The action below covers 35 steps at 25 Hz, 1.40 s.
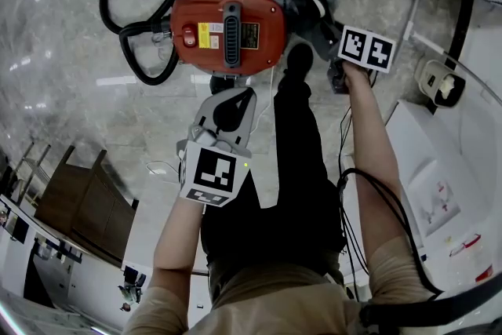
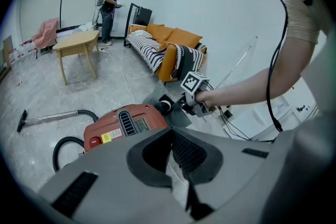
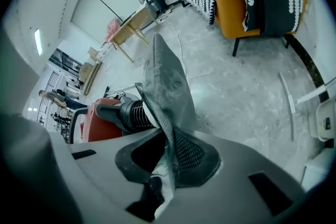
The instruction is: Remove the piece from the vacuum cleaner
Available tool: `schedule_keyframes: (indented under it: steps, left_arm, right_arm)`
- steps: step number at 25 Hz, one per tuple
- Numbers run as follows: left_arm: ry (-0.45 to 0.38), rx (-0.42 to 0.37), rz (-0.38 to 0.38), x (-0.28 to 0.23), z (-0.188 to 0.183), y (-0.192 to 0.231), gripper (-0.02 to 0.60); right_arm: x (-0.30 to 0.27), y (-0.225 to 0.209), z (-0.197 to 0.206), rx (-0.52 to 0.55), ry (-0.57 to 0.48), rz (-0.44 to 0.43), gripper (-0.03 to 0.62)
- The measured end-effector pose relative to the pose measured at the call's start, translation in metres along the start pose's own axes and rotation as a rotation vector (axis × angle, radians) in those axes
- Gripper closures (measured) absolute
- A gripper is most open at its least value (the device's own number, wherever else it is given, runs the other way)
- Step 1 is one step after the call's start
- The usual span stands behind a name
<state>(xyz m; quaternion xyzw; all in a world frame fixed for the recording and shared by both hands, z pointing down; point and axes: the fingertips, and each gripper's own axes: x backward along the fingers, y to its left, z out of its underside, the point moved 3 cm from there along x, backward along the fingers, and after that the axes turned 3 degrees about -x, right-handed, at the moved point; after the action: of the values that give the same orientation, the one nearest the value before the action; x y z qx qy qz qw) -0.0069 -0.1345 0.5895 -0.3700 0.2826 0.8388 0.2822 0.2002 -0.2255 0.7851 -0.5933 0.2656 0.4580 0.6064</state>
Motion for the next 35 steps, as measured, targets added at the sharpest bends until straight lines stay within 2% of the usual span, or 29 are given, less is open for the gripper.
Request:
schedule_keyframes:
  steps: [11,27,35]
  left_arm:
    - [0.002,0.002,0.008,-0.002,0.001,0.0,0.578]
    - [0.0,0.016,0.021,-0.009,0.004,-0.002,0.578]
    - [0.007,0.021,0.016,-0.009,0.008,0.002,0.578]
  right_arm:
    - [-0.002,-0.007,0.002,-0.295,0.023,-0.127,0.542]
    - [-0.006,-0.012,0.004,-0.438,0.012,-0.193,0.539]
    - [-0.008,-0.015,0.002,-0.421,0.009,-0.175,0.537]
